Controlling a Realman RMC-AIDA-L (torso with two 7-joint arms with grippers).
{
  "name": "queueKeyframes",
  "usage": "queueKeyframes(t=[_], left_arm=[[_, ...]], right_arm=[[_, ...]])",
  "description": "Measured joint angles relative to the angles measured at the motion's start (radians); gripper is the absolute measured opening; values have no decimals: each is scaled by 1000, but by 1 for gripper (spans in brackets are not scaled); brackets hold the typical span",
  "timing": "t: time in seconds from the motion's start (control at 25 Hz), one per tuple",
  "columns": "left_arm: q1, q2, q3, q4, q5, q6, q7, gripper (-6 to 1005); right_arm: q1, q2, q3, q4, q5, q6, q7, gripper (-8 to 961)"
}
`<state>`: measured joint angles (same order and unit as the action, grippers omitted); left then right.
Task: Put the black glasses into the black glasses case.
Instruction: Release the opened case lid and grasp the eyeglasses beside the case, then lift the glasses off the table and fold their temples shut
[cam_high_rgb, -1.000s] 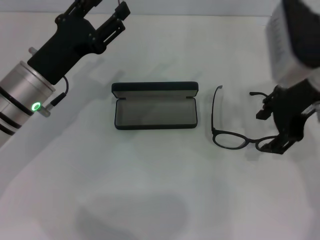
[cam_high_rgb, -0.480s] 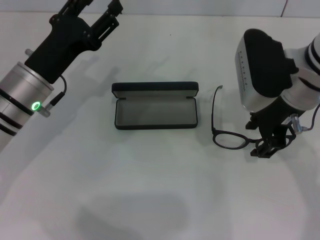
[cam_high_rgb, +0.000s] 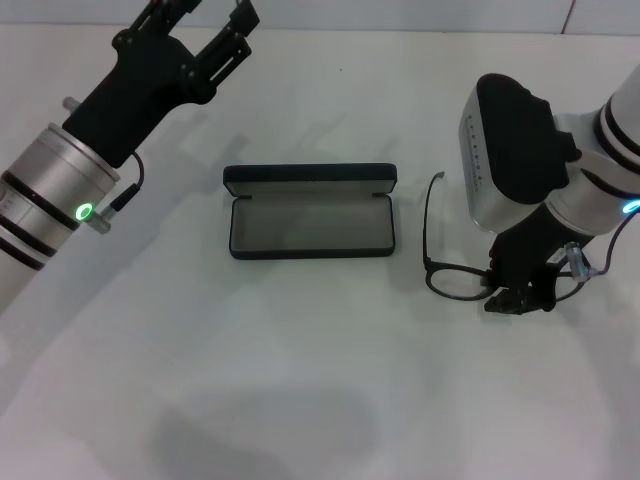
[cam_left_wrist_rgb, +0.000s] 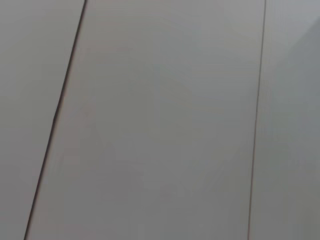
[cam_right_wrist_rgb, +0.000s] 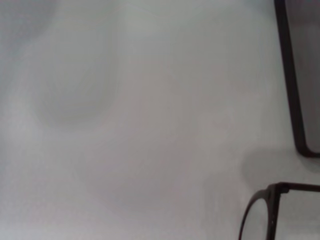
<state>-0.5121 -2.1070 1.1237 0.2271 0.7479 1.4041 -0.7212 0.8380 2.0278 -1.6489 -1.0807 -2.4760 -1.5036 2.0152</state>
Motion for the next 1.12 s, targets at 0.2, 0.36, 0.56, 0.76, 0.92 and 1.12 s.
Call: queueKeyframes(t=[0.2,0.36,0.56,0.76,0.92,1.12], left_arm=[[-1,0,1,-5,-3,1,11,757],[-7,0,1,-18,-3,1,22,741],[-11,-1,1,-26,-4,2,48,715],[-13,-1,-1,-57,-32,22,106,690],[-14,-1,-1,-120,-116,76,121,669],[-14,-1,-6,-150,-164,82,107,586]], right_arm=[[1,-2,1,18,-4,-2,2,231],[1,-3,0,19,-8,-7,4,201],[1,-3,0,19,-16,-11,4,172],[-12,-8,31,-13,-13,-16,-1,130],[-64,-10,119,-100,-2,-43,-26,102],[-236,-7,280,-271,149,-18,-126,102]])
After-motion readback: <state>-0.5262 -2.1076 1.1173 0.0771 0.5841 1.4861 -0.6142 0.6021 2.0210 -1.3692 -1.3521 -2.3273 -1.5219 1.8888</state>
